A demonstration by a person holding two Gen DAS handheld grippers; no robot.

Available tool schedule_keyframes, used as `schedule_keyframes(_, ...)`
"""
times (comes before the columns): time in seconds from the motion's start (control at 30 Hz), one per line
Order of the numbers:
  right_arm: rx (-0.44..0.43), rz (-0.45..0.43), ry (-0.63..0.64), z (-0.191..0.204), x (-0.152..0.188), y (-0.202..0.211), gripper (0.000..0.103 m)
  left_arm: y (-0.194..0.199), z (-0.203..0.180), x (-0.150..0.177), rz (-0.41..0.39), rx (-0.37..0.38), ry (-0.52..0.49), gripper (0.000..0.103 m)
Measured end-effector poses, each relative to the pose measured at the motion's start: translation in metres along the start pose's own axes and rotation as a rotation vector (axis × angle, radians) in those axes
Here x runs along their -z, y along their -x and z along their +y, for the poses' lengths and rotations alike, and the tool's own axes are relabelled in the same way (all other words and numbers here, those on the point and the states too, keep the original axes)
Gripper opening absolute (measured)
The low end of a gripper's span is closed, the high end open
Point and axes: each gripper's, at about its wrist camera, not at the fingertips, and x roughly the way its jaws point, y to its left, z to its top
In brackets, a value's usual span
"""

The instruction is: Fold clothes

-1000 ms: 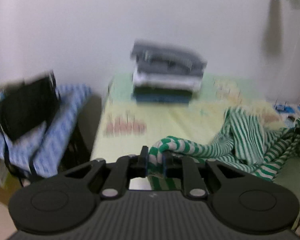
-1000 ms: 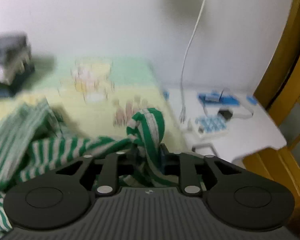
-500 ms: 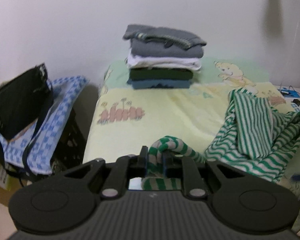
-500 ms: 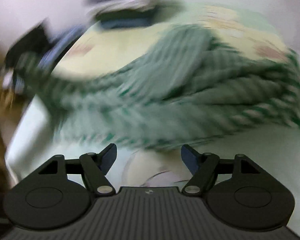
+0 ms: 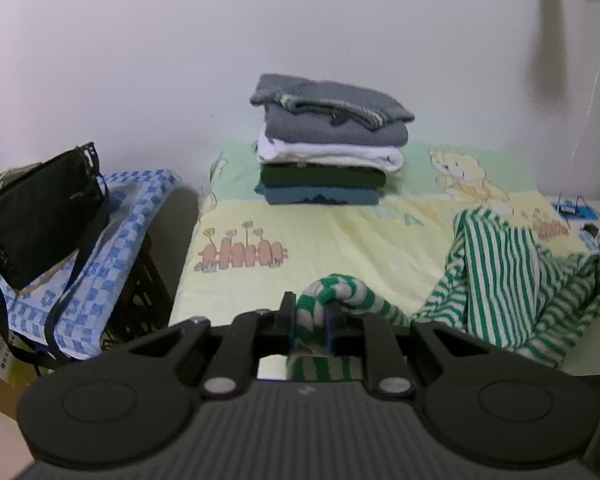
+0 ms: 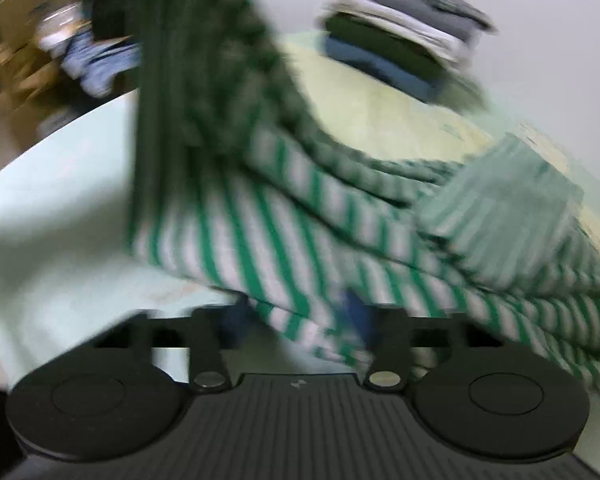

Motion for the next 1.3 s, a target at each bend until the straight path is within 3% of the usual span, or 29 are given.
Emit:
schedule_keyframes(0.03,-0.036,-0.002,-0.069,-0.015,-0.002,0.006,0.017,0.004,0.0,-0.002,-0.015,0.0,0.0,0.017)
schedule_keyframes(0.13,-0.085,-0.01,-0.202,-0.051,-0.002,0.031,0.016,0.018,-0.002,-0.006,-0.055,0.008,-0.014,0.017)
schedule_keyframes(0.37,-0.128,-0.021,-0.223,-0.091,0.02,0.114,0.016,0.05,-0.025,0.002,-0.073,0.114,-0.127,0.017)
schedule_keyframes(0.53,-0.1,0.128,-0.147,-0.088,0.051,0.143,0.016,0.054,-0.041,0.038,0.044,0.23,-0.228,0.018)
schedule_keyframes(0.7,-0.075,0.313,-0.081,-0.082,0.088,0.136,0.017,0.045,-0.052,0.081,0.188,0.318,-0.322,0.018)
schedule_keyframes(0.83,-0.078,0.39,-0.066,-0.078,0.107,0.112,0.018,0.023,-0.046,0.11,0.306,0.283,-0.371,0.022)
schedule_keyframes(0.93,-0.1,0.426,-0.07,-0.079,0.108,0.102,0.029,0.016,-0.038,0.103,0.282,0.244,-0.371,0.022)
schedule_keyframes(1.0,-0.131,0.428,-0.094,-0.087,0.101,0.103,0.031,0.01,-0.039,0.089,0.224,0.254,-0.37,0.033)
schedule_keyframes(1.07,-0.149,0.394,-0.144,-0.098,0.088,0.11,0.033,0.0,-0.054,0.08,0.157,0.267,-0.407,0.059)
schedule_keyframes(1.13,-0.134,0.317,-0.214,-0.114,0.076,0.118,0.047,-0.012,-0.074,0.07,0.097,0.295,-0.446,0.064)
schedule_keyframes(1.2,-0.12,0.242,-0.288,-0.129,0.065,0.125,0.055,-0.031,-0.098,0.059,0.078,0.385,-0.445,0.072)
schedule_keyframes(1.27,-0.124,0.173,-0.376,-0.146,0.061,0.13,0.055,-0.054,-0.12,0.05,0.071,0.447,-0.429,0.091)
schedule_keyframes(1.3,-0.129,0.148,-0.414,-0.152,0.06,0.131,0.055,-0.067,-0.131,0.046,0.071,0.471,-0.417,0.092)
